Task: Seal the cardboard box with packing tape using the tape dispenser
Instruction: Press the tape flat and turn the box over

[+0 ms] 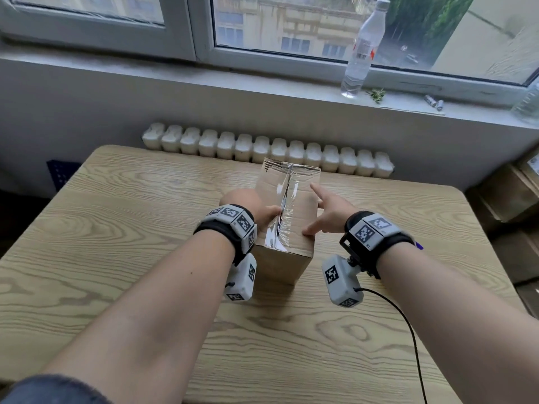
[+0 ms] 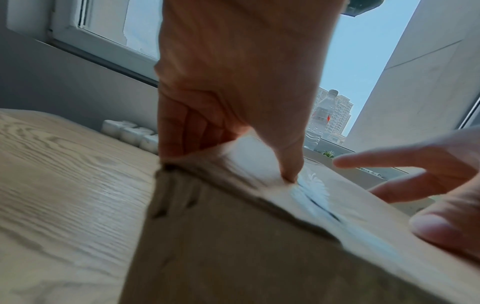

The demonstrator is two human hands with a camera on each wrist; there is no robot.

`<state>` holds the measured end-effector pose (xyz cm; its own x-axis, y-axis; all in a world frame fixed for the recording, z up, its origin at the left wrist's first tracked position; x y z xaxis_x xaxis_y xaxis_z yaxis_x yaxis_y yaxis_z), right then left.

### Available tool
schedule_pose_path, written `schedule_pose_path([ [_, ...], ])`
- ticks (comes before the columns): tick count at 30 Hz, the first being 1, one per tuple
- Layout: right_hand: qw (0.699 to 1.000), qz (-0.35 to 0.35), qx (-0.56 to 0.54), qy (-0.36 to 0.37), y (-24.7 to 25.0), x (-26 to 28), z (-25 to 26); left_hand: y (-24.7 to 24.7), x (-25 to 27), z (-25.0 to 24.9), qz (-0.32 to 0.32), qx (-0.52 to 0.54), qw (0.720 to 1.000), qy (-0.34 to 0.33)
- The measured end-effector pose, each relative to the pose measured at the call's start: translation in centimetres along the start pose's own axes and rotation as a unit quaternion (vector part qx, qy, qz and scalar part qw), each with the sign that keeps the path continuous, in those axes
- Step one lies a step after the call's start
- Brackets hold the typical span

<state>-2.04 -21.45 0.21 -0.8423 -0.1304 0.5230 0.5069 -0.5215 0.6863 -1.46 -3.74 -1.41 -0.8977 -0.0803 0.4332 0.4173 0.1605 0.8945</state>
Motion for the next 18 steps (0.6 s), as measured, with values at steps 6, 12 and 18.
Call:
schedule_pose_path([
  [6,1.000,-0.001,0.030,0.005,0.5,-0.5,-0.1,0.6,-3.0,-0.5,0.044,0.003,0.999,0.003],
  [12,0.996,0.019,0.085,0.019,1.5,-1.4,0.7,2.6,-4.7,-1.6,0.008,0.042,0.999,0.004],
  [18,0.992,-0.019,0.125,0.024,2.6,-2.7,1.6,4.0,-4.7,-0.8,0.027,0.131,0.991,0.001],
])
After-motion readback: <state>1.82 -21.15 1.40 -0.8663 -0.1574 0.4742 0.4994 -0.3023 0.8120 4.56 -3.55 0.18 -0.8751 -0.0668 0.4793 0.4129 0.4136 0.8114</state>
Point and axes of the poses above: each hand's wrist, its own x-axis away from the middle knuckle, its own y-axis out of the back of the hand, z = x × y, the point moved 2 cm from there along -x, towards the middle knuckle, and after that the axes turned 5 degrees about z, right-handed, at the moved point
